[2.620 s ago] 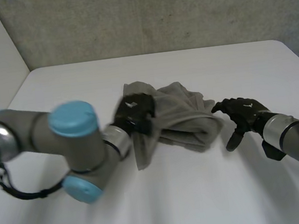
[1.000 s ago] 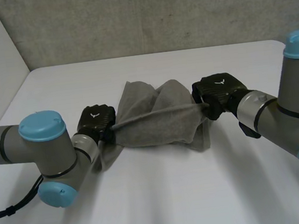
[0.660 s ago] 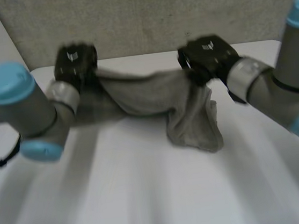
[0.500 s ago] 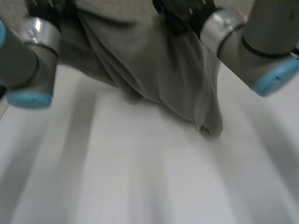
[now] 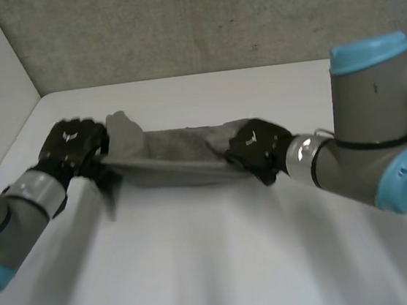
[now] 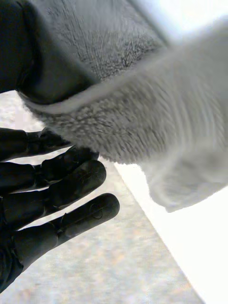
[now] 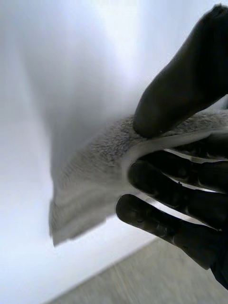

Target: Fold the towel.

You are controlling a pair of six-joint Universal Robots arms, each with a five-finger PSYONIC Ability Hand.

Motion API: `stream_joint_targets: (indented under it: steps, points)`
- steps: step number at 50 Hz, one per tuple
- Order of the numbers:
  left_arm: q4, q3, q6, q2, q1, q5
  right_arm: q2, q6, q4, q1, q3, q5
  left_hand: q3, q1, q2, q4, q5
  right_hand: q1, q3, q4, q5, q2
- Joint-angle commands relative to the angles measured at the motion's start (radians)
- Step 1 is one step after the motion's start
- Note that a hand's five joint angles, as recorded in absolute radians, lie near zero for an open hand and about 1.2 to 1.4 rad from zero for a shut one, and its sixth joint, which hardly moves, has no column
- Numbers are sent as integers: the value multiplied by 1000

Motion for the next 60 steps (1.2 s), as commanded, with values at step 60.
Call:
stream_joint_targets:
  steps: [60]
  points:
    - [54, -248, -16, 223, 92, -1, 664, -381, -59, 102, -803, -41, 59, 139, 53, 37, 146, -121, -128, -127, -138, -119]
